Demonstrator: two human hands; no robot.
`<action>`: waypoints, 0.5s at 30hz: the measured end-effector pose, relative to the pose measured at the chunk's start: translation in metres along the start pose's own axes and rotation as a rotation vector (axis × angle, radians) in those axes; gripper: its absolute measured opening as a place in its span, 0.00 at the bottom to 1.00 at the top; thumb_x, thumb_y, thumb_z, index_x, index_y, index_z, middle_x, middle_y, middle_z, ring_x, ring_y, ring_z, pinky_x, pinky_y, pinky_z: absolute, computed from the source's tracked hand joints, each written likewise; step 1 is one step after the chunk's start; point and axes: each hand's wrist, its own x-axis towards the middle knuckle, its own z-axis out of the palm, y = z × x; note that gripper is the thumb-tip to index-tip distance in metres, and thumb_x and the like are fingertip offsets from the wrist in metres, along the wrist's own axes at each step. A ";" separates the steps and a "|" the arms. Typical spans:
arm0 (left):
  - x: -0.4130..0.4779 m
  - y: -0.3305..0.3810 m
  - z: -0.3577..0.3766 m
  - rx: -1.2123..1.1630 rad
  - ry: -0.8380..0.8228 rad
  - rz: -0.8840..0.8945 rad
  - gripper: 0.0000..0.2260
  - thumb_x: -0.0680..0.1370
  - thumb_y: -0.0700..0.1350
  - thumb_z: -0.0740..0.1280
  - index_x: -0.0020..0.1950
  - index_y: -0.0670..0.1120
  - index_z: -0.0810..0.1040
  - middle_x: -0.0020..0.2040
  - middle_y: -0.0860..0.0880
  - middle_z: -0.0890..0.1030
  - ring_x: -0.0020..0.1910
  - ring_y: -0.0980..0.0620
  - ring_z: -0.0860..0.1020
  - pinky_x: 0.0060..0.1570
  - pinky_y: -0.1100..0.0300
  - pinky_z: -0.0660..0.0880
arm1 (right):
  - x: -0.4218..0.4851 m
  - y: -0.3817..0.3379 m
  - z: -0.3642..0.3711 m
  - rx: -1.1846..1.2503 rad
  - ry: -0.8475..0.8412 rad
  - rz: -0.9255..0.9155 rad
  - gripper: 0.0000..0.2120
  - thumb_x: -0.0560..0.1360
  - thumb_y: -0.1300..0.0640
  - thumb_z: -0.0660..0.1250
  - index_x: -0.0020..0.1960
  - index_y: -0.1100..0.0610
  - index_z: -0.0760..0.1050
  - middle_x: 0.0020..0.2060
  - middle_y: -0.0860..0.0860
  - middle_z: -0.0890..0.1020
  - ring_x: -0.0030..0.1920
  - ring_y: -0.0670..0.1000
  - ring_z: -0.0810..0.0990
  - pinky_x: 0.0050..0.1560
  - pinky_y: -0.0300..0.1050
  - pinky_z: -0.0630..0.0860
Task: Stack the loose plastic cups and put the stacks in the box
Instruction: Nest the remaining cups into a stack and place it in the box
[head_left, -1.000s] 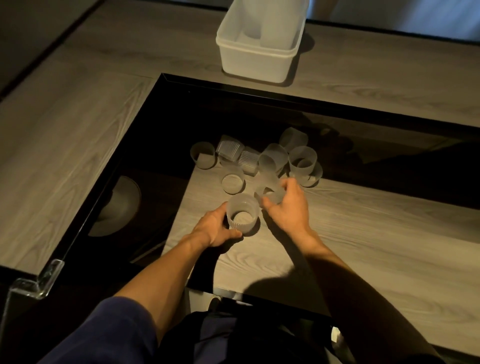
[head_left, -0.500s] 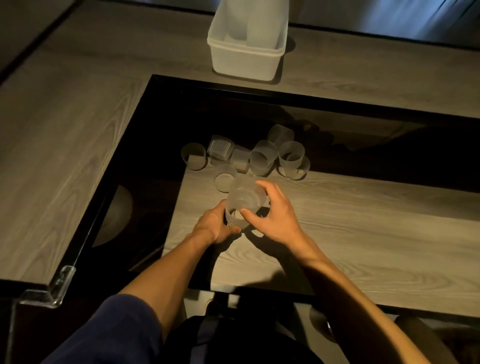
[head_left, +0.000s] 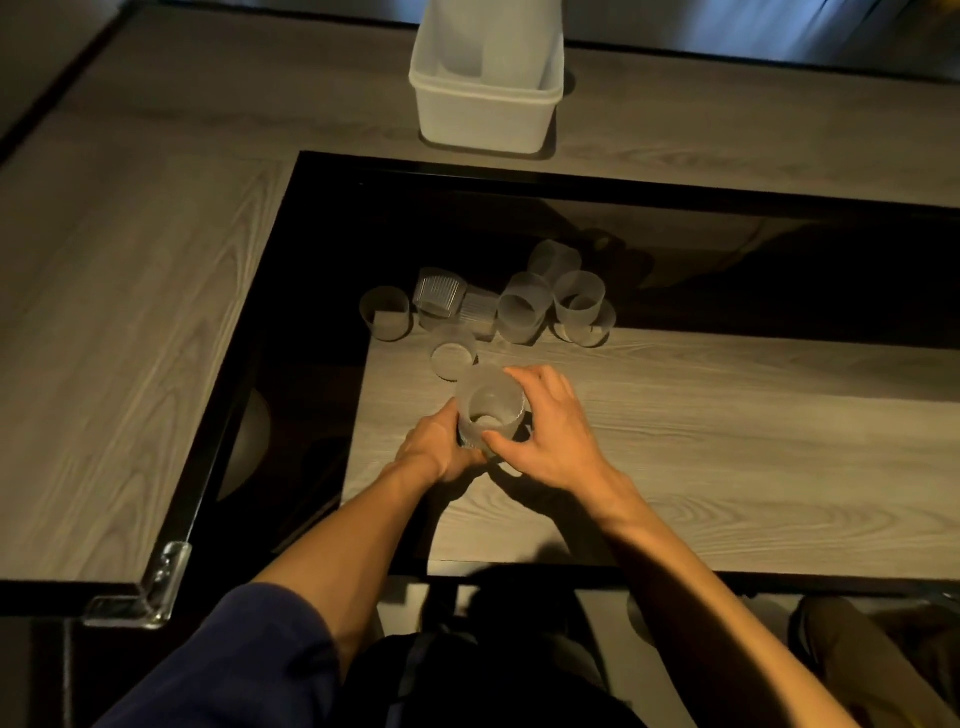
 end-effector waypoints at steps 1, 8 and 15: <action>-0.001 0.000 0.000 -0.012 -0.003 0.004 0.34 0.69 0.55 0.79 0.71 0.56 0.68 0.60 0.51 0.78 0.62 0.47 0.76 0.61 0.51 0.73 | -0.001 0.000 0.001 -0.032 -0.019 0.026 0.39 0.69 0.37 0.73 0.75 0.49 0.65 0.60 0.49 0.71 0.61 0.49 0.69 0.60 0.53 0.75; -0.002 0.003 0.001 0.014 0.001 -0.020 0.37 0.68 0.51 0.80 0.73 0.59 0.66 0.62 0.49 0.79 0.63 0.45 0.76 0.61 0.51 0.74 | -0.010 0.013 -0.005 -0.089 -0.413 0.225 0.57 0.70 0.33 0.73 0.82 0.42 0.36 0.74 0.53 0.59 0.73 0.55 0.62 0.72 0.56 0.68; 0.005 0.012 0.006 0.037 0.036 -0.061 0.37 0.68 0.50 0.80 0.73 0.58 0.66 0.63 0.50 0.79 0.64 0.44 0.76 0.64 0.48 0.74 | 0.009 0.039 -0.015 0.042 -0.263 0.426 0.42 0.76 0.65 0.70 0.83 0.49 0.53 0.76 0.53 0.62 0.76 0.54 0.65 0.73 0.46 0.66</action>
